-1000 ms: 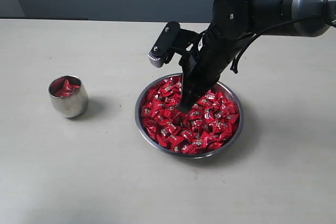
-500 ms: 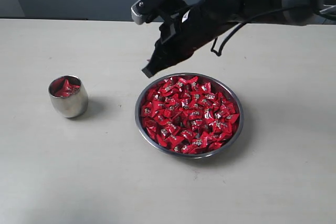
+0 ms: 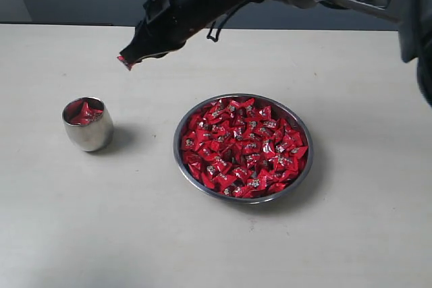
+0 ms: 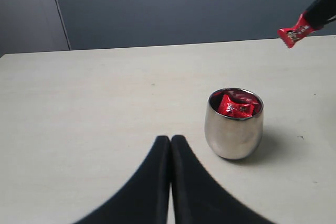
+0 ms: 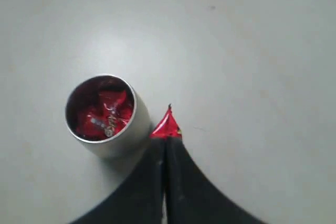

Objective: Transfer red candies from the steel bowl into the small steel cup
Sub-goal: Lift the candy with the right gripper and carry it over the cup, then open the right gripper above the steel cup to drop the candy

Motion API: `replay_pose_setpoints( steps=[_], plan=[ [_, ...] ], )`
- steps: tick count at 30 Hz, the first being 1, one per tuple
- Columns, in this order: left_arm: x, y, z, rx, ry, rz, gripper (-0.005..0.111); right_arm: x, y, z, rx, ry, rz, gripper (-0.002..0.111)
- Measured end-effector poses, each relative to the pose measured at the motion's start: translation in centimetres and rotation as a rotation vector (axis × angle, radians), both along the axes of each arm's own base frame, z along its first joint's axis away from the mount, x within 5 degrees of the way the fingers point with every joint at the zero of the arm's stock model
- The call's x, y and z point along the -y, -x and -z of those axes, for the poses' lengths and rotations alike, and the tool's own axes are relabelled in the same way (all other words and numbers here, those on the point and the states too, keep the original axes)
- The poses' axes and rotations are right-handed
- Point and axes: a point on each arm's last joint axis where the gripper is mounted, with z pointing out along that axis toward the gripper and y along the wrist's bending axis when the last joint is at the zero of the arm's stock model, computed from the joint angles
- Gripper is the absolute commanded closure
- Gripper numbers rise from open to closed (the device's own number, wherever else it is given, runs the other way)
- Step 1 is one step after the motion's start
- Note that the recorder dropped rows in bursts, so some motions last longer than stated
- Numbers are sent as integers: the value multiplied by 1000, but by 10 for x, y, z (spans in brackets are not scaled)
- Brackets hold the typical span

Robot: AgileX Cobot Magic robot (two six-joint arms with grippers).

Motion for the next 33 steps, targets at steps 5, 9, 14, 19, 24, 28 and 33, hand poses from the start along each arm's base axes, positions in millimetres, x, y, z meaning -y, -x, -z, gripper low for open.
replay_pose_setpoints(
  steps=[5,9,14,19,24,28,33],
  plan=[
    [0,0,0,0,0,0,106,-28,1,-3,-22,-35,-100,109],
    [0,0,0,0,0,0,106,-45,4,3,-56,-41,-161,109],
    [0,0,0,0,0,0,106,-58,14,17,-105,-17,-216,109],
    [0,0,0,0,0,0,106,-65,22,33,-141,13,-243,109],
    [0,0,0,0,0,0,106,-66,22,36,-141,16,-238,109],
    [0,0,0,0,0,0,106,-67,20,36,-120,14,-224,109],
    [0,0,0,0,0,0,106,-67,19,36,-112,11,-216,109]
  ],
)
